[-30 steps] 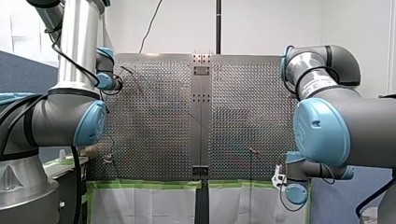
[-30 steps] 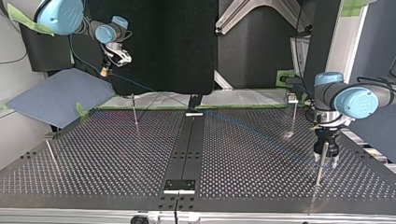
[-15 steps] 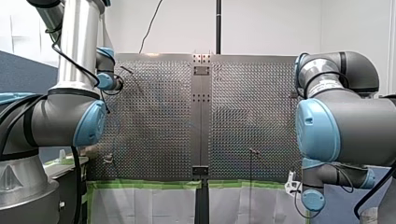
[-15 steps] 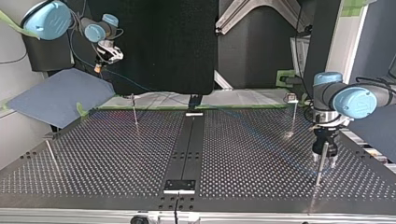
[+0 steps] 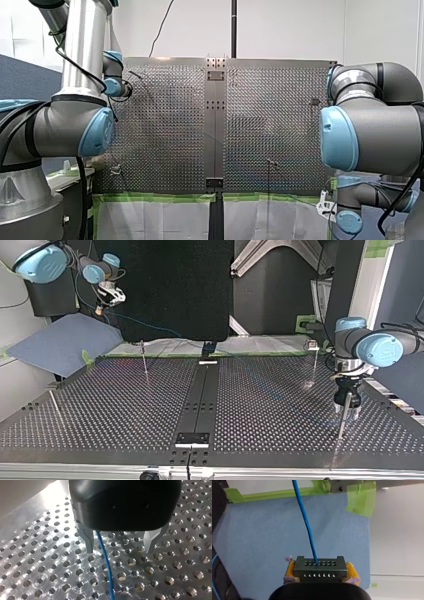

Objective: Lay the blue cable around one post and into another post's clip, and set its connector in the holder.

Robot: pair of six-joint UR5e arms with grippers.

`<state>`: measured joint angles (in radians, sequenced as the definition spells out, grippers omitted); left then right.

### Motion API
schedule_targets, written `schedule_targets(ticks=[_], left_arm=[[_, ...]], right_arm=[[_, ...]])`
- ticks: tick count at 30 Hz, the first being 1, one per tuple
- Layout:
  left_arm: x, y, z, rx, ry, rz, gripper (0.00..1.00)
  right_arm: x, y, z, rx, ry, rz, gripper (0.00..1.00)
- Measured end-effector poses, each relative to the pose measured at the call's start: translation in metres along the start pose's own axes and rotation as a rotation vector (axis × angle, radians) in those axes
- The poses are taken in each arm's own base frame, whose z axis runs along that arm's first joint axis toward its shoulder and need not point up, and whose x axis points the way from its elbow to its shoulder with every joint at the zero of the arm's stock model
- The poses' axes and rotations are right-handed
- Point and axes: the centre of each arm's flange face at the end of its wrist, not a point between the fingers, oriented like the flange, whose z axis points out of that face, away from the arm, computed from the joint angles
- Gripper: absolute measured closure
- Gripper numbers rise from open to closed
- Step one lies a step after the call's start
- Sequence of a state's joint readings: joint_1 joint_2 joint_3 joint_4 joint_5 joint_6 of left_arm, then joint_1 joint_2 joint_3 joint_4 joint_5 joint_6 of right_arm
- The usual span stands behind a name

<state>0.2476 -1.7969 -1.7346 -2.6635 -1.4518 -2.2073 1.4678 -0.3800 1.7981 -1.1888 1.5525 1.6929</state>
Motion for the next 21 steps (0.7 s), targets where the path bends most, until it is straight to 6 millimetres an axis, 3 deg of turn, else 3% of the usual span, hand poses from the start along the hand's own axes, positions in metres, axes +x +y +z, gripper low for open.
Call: schedule_targets(ticks=[14,21], left_arm=[[0.002,-0.002,-0.001,0.001,0.008,-0.001,0.0],[0.003,-0.002,-0.001,-0.004,0.009,-0.002,0.0]], right_arm=[[0.052,-0.042,0.008,0.163,0.043,-0.134,0.64],[0.071,-0.056,-0.002,0.233,0.074,-0.186,0.64]])
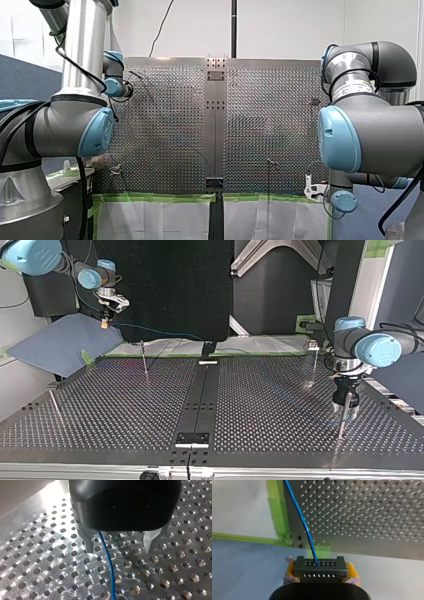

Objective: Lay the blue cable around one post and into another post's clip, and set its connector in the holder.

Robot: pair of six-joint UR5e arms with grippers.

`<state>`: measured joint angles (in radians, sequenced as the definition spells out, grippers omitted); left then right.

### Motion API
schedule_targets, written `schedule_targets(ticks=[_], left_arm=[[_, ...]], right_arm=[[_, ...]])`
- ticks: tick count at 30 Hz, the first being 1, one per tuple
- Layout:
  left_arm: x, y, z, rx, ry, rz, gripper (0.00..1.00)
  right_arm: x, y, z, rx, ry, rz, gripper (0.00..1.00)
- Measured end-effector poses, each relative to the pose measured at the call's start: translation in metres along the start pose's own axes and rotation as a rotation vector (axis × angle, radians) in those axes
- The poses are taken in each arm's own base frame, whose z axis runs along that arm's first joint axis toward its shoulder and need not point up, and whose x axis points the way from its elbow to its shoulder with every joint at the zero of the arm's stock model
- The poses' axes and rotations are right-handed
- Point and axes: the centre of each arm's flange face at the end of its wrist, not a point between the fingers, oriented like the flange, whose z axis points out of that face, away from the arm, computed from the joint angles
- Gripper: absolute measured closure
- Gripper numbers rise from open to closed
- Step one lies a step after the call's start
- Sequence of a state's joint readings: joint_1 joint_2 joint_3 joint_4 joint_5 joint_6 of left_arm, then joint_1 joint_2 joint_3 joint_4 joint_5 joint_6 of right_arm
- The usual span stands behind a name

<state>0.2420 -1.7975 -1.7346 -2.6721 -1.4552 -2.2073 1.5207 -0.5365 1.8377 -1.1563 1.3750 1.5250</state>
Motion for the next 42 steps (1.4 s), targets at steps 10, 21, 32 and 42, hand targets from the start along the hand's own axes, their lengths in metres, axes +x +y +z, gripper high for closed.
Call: schedule_targets(ticks=[10,21,32,42], left_arm=[[0.001,0.004,-0.004,-0.052,0.004,0.0,0.0],[0.006,0.005,-0.01,-0.117,0.014,0.021,0.0],[0.038,0.02,-0.007,-0.149,0.084,0.015,0.0],[0.056,0.03,-0.017,-0.167,0.109,-0.009,0.0]], right_arm=[[0.015,-0.003,-0.021,0.07,0.048,0.055,0.64],[0.022,-0.009,-0.018,0.145,0.12,0.077,0.64],[0.024,-0.01,-0.017,0.148,0.134,0.09,0.64],[0.024,-0.012,-0.017,0.151,0.135,0.09,0.64]])
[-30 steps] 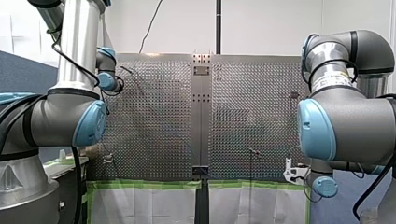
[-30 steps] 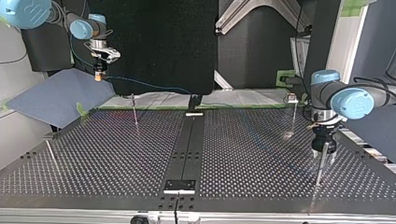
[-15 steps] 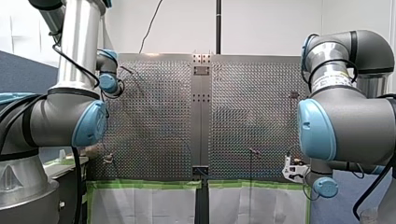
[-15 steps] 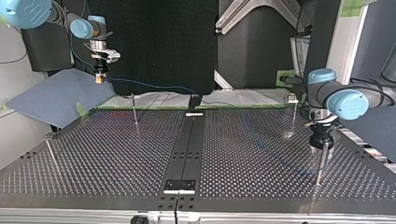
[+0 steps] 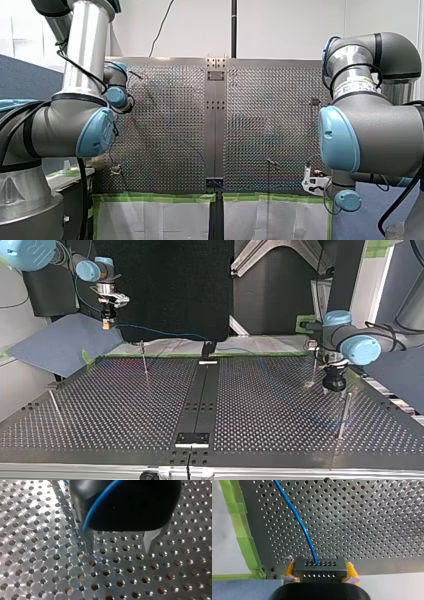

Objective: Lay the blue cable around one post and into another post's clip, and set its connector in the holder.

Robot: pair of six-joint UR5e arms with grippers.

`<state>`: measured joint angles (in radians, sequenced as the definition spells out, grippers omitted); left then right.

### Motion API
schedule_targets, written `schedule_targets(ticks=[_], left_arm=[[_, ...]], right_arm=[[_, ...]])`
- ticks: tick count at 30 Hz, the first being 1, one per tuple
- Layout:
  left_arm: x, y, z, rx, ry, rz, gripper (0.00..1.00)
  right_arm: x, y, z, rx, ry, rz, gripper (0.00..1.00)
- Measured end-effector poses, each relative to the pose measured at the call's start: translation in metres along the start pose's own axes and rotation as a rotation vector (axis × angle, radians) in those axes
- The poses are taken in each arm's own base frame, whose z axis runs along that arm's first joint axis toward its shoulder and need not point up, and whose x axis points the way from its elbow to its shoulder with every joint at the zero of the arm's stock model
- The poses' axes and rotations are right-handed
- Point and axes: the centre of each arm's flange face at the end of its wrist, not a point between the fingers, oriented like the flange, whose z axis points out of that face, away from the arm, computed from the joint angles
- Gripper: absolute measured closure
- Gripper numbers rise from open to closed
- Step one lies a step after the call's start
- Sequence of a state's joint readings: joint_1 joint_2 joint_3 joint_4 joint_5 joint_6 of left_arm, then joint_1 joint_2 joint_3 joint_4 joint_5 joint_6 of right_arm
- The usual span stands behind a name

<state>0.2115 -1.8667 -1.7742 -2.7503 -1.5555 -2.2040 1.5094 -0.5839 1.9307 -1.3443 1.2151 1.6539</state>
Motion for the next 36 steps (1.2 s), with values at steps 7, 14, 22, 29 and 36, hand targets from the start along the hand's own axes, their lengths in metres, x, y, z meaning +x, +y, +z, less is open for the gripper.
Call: schedule_targets(ticks=[7,14,22,29,36], left_arm=[[0.007,0.012,-0.006,-0.036,0.009,-0.023,0.0],[0.013,0.016,-0.009,-0.038,0.013,-0.043,0.0],[0.015,0.003,-0.007,0.036,0.017,-0.05,0.0],[-0.008,-0.011,-0.002,0.127,-0.035,-0.093,0.0],[-0.038,-0.025,-0.007,0.171,-0.128,-0.153,0.0]], right_arm=[[0.0,0.0,0.0,0.001,0.0,0.004,0.64],[0.0,-0.001,0.0,0.001,0.0,0.008,0.64],[0.0,-0.002,0.001,0.004,0.005,0.016,0.64],[0.0,-0.004,0.001,0.009,0.005,0.018,0.64],[0.0,-0.006,0.001,0.013,0.007,0.017,0.64]])
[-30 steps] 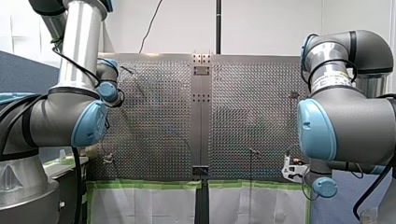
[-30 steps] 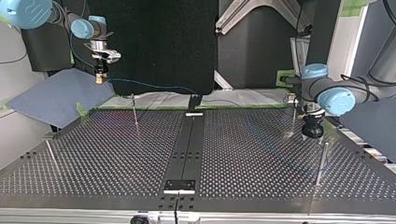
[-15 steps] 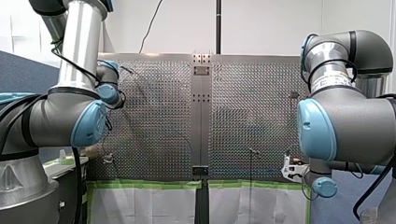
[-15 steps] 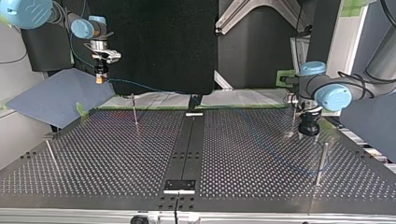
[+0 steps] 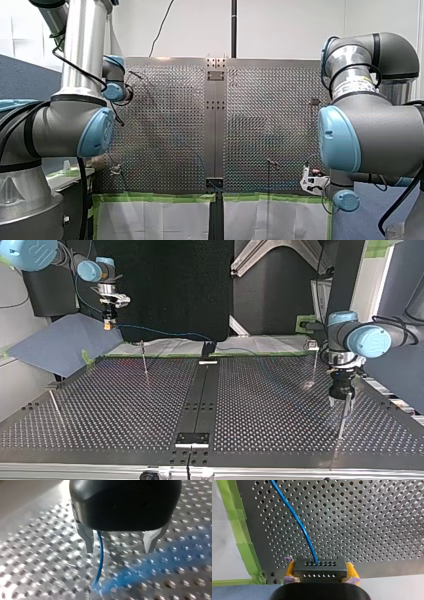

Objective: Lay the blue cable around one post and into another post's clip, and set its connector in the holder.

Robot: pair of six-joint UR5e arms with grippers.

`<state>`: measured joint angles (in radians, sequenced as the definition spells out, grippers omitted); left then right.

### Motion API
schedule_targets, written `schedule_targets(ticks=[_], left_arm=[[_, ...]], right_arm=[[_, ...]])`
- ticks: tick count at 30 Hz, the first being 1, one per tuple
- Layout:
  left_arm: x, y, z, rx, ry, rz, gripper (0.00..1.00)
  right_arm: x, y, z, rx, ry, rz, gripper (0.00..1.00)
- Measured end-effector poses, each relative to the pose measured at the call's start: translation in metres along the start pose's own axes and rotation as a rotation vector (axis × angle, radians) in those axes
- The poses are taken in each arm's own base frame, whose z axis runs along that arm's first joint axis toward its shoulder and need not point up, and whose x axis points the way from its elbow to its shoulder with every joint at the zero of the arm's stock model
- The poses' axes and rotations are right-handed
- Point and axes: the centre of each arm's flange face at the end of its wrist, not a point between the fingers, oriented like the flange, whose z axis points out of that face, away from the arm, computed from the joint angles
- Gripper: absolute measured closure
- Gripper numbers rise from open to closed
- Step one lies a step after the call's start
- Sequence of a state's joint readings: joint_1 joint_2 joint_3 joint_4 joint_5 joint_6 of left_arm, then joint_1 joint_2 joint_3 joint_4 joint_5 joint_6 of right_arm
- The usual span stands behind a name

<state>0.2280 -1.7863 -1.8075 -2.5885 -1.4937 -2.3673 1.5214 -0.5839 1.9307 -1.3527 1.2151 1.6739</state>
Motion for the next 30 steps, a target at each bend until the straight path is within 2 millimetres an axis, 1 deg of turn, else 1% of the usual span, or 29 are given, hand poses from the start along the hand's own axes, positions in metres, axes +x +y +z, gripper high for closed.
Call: schedule_targets(ticks=[2,12,23,30], left_arm=[[-0.001,0.001,-0.002,-0.007,-0.007,-0.015,0.0],[0.006,0.017,-0.014,-0.057,-0.013,-0.096,0.0],[-0.008,0.017,-0.016,-0.065,-0.064,-0.121,0.0],[-0.01,0.028,-0.02,-0.065,-0.087,-0.172,0.0]], right_arm=[[0.0,-0.001,0.0,0.001,0.0,0.0,0.64],[0.0,-0.003,0.0,0.005,0.0,0.0,0.64],[0.0,-0.004,0.0,0.006,-0.001,0.0,0.64],[0.0,-0.004,0.001,0.008,0.0,-0.001,0.64]])
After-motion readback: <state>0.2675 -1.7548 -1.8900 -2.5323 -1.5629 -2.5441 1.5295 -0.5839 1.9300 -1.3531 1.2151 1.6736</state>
